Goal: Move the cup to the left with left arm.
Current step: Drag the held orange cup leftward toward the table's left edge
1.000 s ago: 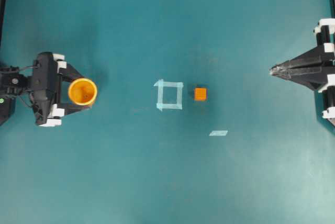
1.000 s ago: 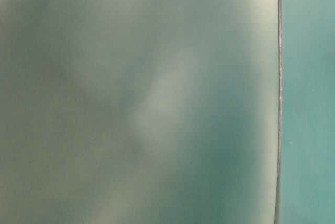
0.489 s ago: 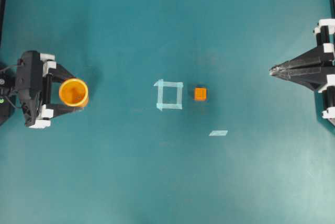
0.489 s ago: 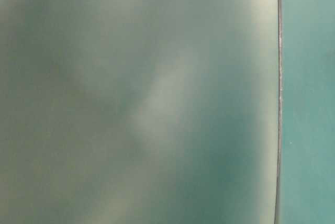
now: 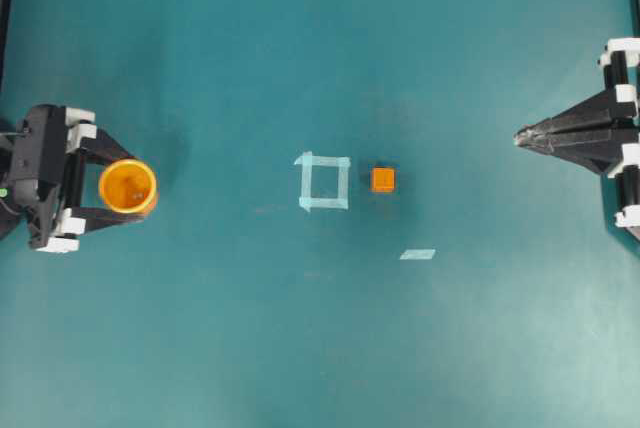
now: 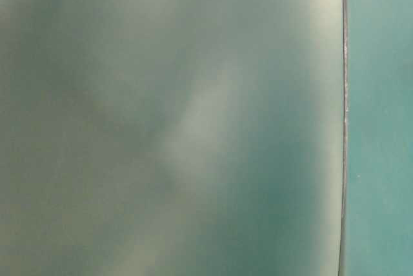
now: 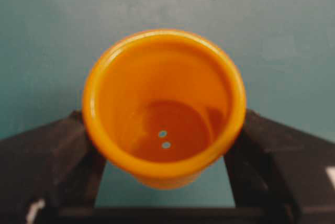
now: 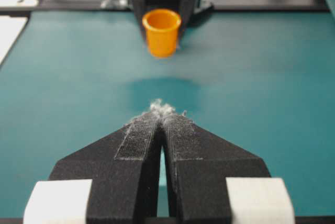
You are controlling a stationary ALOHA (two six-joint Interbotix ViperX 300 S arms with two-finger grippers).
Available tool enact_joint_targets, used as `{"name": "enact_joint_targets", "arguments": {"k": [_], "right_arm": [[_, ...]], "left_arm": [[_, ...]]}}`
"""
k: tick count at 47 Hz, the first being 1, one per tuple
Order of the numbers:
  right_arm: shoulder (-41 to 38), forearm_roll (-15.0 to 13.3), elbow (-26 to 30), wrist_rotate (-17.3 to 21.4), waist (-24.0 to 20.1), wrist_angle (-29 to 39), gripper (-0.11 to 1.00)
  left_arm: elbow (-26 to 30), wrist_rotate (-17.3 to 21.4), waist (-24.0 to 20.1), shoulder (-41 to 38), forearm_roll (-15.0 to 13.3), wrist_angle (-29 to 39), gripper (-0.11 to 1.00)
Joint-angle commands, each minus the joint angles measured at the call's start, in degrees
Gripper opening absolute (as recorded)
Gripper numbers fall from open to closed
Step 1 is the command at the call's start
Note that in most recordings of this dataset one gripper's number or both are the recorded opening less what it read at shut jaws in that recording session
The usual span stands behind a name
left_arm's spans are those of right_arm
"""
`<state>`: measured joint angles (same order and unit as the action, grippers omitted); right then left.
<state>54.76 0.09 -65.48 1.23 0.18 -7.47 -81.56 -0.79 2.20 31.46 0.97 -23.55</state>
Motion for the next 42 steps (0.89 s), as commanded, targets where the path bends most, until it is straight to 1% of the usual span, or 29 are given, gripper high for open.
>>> {"name": "enact_joint_targets", "arguments": {"k": [1,8,13,27,42], "right_arm": [[-0.18,0.18,1.85,0.09,0.09,-0.26,0.00],[-0.18,0.18,1.85,0.09,0.09,-0.18,0.00],[-0.18,0.18,1.85,0.09,0.09,-0.18,0.00],[-0.18,0.09,1.93,0.18,0.09,-0.18,0.00],[-0.18,0.18,1.93,0.09,0.09,-0.18,0.00]], "left_arm": [[-0.09,-0.09,0.09,3.60,-0.09,3.08,0.64],[-0.97,-0.18,-0.18,10.02,-0.09,8.26,0.64],[-1.41,-0.18,-0.62,12.57,0.00,8.61,0.64],[-0.97,0.26,-2.64,9.76,0.00,8.09,0.64],[-1.05,0.26,-3.43,9.84,0.00,8.00,0.64]]}}
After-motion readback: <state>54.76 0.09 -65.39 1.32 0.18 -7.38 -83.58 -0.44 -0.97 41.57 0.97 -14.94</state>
